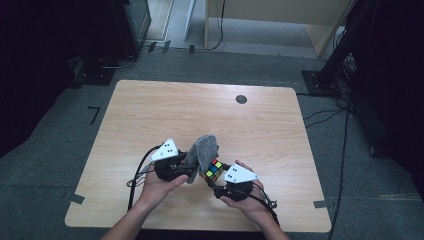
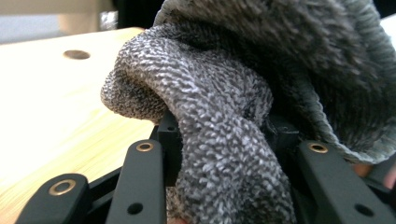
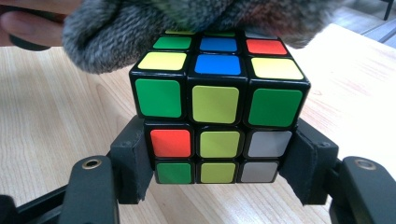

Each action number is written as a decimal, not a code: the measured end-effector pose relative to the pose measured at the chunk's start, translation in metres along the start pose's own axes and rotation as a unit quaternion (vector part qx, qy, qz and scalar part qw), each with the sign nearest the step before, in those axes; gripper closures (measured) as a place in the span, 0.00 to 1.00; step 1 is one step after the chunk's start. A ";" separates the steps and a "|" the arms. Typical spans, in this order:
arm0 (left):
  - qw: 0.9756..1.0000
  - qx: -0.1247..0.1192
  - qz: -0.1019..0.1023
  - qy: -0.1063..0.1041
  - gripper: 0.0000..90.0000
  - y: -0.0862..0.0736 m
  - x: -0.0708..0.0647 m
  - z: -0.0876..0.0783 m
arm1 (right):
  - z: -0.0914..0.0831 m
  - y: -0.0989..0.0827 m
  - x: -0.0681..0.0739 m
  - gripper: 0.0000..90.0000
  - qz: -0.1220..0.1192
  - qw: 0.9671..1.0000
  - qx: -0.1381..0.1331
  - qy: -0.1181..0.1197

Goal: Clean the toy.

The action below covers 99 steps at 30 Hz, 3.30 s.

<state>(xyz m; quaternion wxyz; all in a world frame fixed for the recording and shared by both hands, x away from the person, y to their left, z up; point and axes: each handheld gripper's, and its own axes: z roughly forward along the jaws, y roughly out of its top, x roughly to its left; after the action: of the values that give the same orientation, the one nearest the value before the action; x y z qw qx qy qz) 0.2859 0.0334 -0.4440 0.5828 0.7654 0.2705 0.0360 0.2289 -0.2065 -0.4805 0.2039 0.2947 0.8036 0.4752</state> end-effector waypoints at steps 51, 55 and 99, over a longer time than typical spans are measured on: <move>0.998 0.050 -0.016 0.025 0.45 0.003 -0.009 0.008 | -0.001 0.001 -0.001 0.39 0.008 1.000 -0.004 -0.005; 0.996 0.043 -0.066 0.042 0.62 0.000 0.008 0.000 | 0.000 0.001 0.001 0.39 0.002 1.000 -0.002 -0.004; 0.995 0.055 -0.069 0.038 0.42 0.004 -0.007 0.008 | 0.001 0.004 0.008 0.39 -0.007 1.000 -0.006 0.005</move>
<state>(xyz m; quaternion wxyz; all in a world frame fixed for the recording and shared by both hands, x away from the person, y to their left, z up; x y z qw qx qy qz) 0.2841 0.0220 -0.4413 0.5302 0.7739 0.3462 0.0097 0.2249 -0.1992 -0.4781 0.2045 0.2857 0.8039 0.4798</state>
